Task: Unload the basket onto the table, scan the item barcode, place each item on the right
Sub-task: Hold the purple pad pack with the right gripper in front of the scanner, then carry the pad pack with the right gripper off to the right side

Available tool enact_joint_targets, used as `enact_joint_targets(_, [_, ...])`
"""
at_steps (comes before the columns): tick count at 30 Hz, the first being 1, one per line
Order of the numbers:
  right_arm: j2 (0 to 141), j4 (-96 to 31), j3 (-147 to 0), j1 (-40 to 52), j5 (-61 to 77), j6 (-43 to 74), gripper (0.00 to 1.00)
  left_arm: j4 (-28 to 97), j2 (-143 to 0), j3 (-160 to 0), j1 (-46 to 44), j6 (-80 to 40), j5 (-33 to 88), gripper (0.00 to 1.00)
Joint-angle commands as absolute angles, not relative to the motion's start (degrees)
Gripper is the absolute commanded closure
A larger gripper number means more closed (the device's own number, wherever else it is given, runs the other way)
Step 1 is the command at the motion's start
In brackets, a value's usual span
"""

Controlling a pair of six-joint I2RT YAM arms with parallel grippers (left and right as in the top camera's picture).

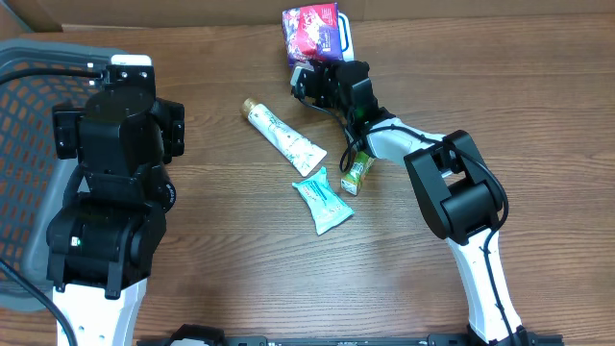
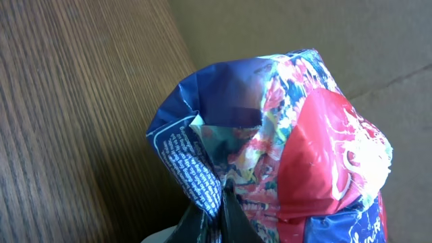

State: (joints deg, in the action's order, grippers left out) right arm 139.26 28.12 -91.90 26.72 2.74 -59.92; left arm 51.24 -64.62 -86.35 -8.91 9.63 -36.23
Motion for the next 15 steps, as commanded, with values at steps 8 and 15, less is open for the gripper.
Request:
enact_joint_targets(8, [134.7, 27.6, -92.7, 27.0, 0.7, -60.4, 0.96, 51.0, -64.1, -86.4, -8.9, 10.1, -36.1, 0.01])
enact_joint_targets(15, [126.4, 22.2, -92.7, 27.0, -0.6, -67.7, 0.96, 51.0, -64.1, -86.4, -8.9, 10.1, -36.1, 0.00])
